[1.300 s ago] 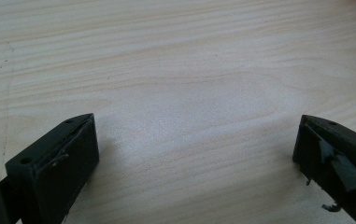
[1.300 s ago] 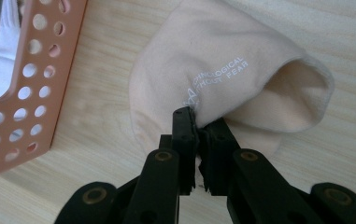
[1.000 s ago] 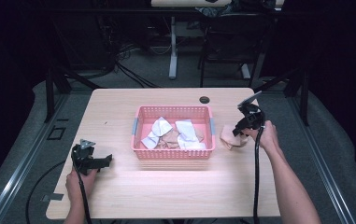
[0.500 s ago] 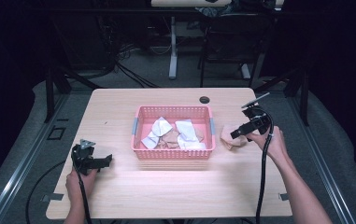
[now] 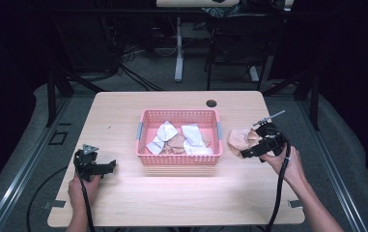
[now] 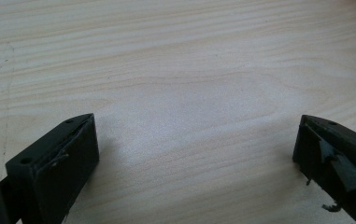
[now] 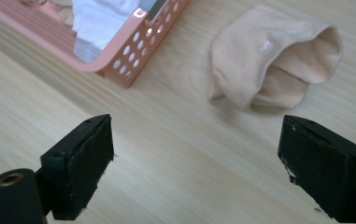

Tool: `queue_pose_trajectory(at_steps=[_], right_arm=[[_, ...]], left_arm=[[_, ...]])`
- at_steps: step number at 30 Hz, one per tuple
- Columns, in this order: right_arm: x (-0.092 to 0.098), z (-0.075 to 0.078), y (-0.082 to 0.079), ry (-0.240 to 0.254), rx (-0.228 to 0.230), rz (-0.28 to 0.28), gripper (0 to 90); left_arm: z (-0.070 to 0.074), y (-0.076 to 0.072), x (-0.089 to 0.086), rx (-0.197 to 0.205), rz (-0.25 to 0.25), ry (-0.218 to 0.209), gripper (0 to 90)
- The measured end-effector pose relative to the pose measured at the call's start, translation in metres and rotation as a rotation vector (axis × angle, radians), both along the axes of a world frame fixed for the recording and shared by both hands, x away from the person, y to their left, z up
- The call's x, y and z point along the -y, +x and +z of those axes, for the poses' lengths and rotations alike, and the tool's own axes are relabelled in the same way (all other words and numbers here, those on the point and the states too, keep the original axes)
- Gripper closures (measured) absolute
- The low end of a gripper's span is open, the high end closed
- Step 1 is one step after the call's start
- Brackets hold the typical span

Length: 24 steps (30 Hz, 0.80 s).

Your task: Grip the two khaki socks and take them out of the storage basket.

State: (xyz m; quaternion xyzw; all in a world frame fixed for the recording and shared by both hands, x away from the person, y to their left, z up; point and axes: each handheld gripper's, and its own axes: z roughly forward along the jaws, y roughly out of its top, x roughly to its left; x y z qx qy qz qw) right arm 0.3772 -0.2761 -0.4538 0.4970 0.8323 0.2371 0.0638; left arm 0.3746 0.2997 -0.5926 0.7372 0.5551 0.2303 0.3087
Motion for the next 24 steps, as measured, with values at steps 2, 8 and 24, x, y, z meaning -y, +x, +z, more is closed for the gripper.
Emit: queue_pose_trajectory(at_steps=[2, 8, 24], right_arm=[[0.000, -0.004, -0.007, -0.005, 0.008, 0.008, 9.4], [-0.003, -0.023, -0.034, -0.042, 0.003, 0.038, 7.8], [0.009, -0.057, -0.044, -0.066, -0.075, 0.028, 7.8]], left_arm=[[0.000, 0.000, 0.000, 0.000, 0.000, 0.000, 0.2], [0.000, 0.000, 0.000, 0.000, 0.000, 0.000, 0.2], [0.000, 0.000, 0.000, 0.000, 0.000, -0.001, 0.1]])
